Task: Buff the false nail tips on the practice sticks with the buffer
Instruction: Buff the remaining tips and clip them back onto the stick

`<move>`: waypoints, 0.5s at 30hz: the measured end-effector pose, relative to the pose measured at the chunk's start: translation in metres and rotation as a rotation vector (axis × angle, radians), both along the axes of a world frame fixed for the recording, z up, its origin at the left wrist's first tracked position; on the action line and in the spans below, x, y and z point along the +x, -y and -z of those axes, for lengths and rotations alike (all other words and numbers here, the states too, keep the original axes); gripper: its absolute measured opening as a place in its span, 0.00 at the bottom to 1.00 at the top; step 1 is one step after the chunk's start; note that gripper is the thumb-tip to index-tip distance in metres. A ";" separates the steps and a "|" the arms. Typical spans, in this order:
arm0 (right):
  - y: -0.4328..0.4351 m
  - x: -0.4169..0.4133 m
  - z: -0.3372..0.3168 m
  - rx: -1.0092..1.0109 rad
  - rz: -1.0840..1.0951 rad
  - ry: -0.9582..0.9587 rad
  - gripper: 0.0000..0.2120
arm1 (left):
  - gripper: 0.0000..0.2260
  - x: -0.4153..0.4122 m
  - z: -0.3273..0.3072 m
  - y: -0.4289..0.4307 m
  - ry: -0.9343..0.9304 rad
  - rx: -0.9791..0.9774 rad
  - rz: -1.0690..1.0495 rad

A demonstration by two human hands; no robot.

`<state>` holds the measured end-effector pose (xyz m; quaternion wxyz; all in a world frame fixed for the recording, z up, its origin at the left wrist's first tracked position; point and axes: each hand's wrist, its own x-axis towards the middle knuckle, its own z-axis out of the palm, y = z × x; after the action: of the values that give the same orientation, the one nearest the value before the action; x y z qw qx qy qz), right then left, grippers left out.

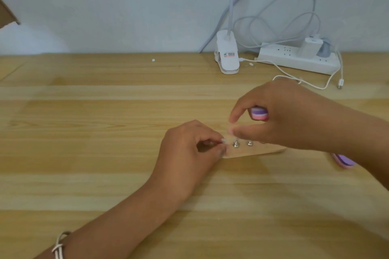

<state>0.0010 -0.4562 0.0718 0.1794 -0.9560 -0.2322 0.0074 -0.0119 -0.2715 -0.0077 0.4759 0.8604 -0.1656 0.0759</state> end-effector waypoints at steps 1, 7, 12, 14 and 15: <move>0.006 -0.001 0.000 0.016 0.017 0.003 0.09 | 0.06 0.001 0.000 0.001 -0.002 0.000 -0.002; 0.010 -0.008 0.020 -0.044 0.062 -0.017 0.19 | 0.05 -0.001 -0.002 0.002 0.005 0.069 0.003; 0.002 -0.007 0.027 -0.089 0.088 0.033 0.22 | 0.05 -0.002 -0.003 0.003 0.020 0.106 -0.012; 0.002 -0.009 0.029 -0.077 0.074 0.029 0.18 | 0.05 -0.002 -0.002 0.003 0.026 0.093 -0.028; 0.002 -0.010 0.029 -0.067 0.068 0.026 0.17 | 0.06 -0.001 -0.002 0.002 0.024 0.084 -0.031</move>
<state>-0.0091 -0.4578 0.0425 0.1444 -0.9688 -0.2016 -0.0032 -0.0132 -0.2738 -0.0060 0.4359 0.8813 -0.1608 0.0866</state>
